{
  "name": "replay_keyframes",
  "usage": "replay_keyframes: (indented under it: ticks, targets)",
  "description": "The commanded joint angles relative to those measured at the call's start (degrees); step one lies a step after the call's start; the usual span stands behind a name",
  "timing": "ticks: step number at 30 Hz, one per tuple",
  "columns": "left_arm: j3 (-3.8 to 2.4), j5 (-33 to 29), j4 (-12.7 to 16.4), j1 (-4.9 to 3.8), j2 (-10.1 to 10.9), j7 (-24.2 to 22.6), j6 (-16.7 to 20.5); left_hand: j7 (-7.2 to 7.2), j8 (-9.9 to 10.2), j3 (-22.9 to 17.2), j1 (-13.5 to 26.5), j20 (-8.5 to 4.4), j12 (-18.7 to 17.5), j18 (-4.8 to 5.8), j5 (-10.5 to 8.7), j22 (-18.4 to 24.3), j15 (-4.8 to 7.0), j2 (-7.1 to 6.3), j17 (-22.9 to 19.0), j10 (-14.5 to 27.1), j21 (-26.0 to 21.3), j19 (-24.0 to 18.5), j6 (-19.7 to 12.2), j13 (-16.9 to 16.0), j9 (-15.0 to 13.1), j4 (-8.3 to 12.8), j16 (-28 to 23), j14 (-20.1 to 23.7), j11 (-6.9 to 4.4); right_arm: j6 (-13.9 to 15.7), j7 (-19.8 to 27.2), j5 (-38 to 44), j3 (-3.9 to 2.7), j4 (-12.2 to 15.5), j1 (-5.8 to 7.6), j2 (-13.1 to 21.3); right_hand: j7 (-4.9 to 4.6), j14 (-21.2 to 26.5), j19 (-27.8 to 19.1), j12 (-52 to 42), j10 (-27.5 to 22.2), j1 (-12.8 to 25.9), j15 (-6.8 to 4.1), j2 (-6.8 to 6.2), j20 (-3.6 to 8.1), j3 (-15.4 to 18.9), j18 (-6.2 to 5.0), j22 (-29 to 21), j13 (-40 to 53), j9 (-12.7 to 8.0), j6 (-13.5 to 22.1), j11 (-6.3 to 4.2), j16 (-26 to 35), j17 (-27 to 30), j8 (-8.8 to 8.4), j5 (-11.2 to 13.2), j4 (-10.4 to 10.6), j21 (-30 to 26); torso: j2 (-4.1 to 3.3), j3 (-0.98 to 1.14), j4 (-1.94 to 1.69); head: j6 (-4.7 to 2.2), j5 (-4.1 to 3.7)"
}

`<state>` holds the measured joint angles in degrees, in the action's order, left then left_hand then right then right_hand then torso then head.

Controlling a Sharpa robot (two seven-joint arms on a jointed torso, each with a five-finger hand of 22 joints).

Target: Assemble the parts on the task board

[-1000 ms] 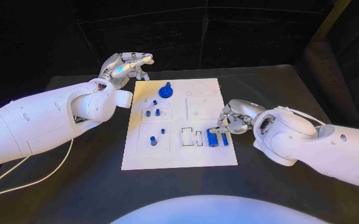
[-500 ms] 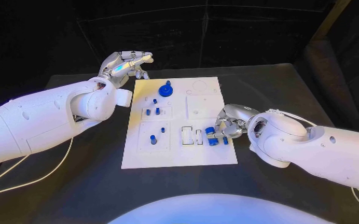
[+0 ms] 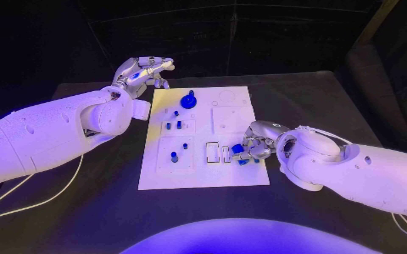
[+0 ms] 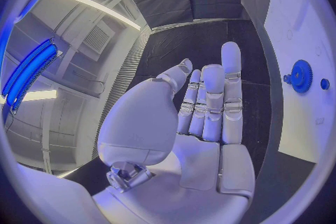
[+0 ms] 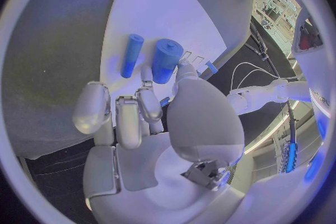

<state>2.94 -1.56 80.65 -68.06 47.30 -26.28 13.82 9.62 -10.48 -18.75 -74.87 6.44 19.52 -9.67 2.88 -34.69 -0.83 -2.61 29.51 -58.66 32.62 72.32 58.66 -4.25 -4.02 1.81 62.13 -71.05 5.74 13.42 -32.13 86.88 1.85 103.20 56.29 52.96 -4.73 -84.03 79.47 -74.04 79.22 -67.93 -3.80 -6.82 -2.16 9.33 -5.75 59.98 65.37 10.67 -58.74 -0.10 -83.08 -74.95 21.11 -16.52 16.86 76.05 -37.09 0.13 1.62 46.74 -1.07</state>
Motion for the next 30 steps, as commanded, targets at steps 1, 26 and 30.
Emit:
replay_keyframes:
  ticks: [1,26,30]
  targets:
    - [-0.02,-0.05,0.04,-0.04,0.06,0.05,-1.01,-0.2,-0.22,0.16,-0.16,-0.01,0.25,-0.78,0.11,0.08,0.02,0.21,-0.04,0.48,-0.3,-0.17,-0.3,0.09,0.06,-0.02,-0.21,0.54,-0.03,-1.63,-1.32,1.55,0.15,-0.35,-0.43,-0.46,0.45,-3.36,0.11,-0.04,-0.46,-1.18,-0.24,0.59,-0.08,-0.13,0.33,0.08,0.32,0.05,0.26,-0.05,-0.42,-0.33,0.49,-0.97,-0.21,0.42,-0.01,0.07,-0.01,0.06,0.03]
    - [-0.02,-0.04,0.21,0.08,0.25,0.39,-1.37,-0.15,-0.22,0.27,-0.06,0.0,0.28,-0.78,0.11,0.13,0.0,0.16,-0.12,0.56,-0.35,-0.16,-0.38,0.11,0.08,-0.07,-0.21,0.58,0.01,16.2,3.86,-5.02,0.1,3.76,-0.82,0.57,1.55,-4.09,1.53,-1.66,1.65,-6.34,-1.14,5.01,0.76,-1.31,0.95,4.0,4.71,1.88,-0.64,-1.12,-2.32,-4.63,3.27,-20.13,-0.38,2.49,0.05,-0.09,-0.06,0.25,0.05]
    - [-0.02,-0.04,0.29,0.08,0.32,0.35,-1.33,-0.15,-0.22,0.27,-0.06,0.0,0.28,-0.78,0.11,0.13,0.0,0.16,-0.12,0.56,-0.35,-0.16,-0.38,0.11,0.08,-0.07,-0.21,0.58,0.01,17.03,4.22,-5.78,0.1,4.22,-0.81,0.14,1.53,-4.09,1.58,-1.66,1.69,-6.24,-1.16,5.03,0.8,-1.26,0.96,4.12,4.74,1.91,-0.58,-1.12,-2.33,-4.62,3.25,-20.2,-0.32,2.56,0.05,-0.11,-0.09,0.15,0.26]
